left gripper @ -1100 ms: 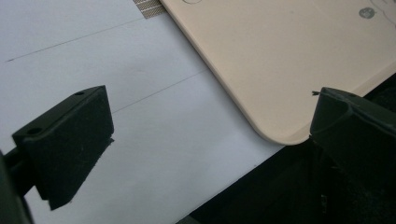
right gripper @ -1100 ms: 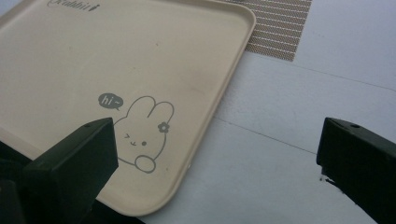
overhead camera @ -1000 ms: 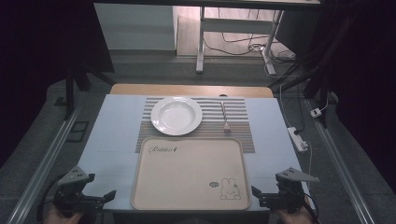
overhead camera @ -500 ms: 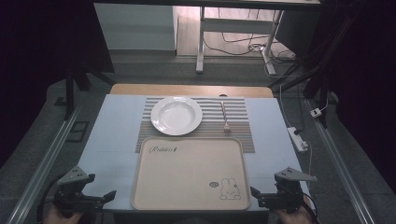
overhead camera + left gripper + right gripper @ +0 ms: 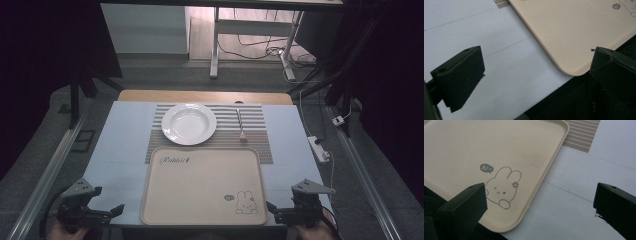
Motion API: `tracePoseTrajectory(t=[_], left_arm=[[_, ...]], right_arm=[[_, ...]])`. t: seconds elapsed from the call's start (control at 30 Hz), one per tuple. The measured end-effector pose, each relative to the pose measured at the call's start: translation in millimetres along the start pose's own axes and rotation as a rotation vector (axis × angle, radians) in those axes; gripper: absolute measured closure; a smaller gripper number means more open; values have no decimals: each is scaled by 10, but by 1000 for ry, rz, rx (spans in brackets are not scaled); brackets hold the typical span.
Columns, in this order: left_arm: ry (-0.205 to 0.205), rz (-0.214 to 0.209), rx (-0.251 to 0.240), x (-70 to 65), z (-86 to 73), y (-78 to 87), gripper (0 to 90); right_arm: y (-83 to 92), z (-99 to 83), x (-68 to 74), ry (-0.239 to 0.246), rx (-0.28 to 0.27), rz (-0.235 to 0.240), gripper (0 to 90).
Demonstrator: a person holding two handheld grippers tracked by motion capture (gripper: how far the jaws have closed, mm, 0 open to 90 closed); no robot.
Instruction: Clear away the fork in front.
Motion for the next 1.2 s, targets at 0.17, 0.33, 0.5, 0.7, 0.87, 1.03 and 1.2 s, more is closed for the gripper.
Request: tracePoseTrajectory(t=[0.17, 0.33, 0.5, 0.7, 0.87, 1.03, 1.2], left_arm=[[1, -1, 2, -1, -1, -4, 0], [4, -1, 4, 3, -3, -6, 0], [7, -4, 4, 5, -3, -5, 0], [8, -5, 7, 5, -5, -9, 0], [12, -7, 9, 7, -6, -11, 0], [15, -8, 11, 9, -7, -12, 0], [16, -9, 11, 10, -8, -12, 0]], right_arm=[[-8, 2, 41, 35, 4, 11, 0], [-35, 26, 90, 67, -2, 38, 0], [-84, 30, 106, 112, 13, 38, 0], [-165, 81, 94, 140, 20, 12, 0], [-241, 179, 101, 180, 9, -1, 0], [-329, 276, 79, 197, 9, -13, 0], [-427, 363, 62, 205, 9, -17, 0]])
Point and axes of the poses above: each handheld gripper's, and its own axes: y roughly backward along the jaws, z roughly out of its top, x roughly to its left, the point moved 10 cm from there along -y, roughly forward along the jaws, and after that the axes turned 6 degrees about -z, right-handed, at the moved point
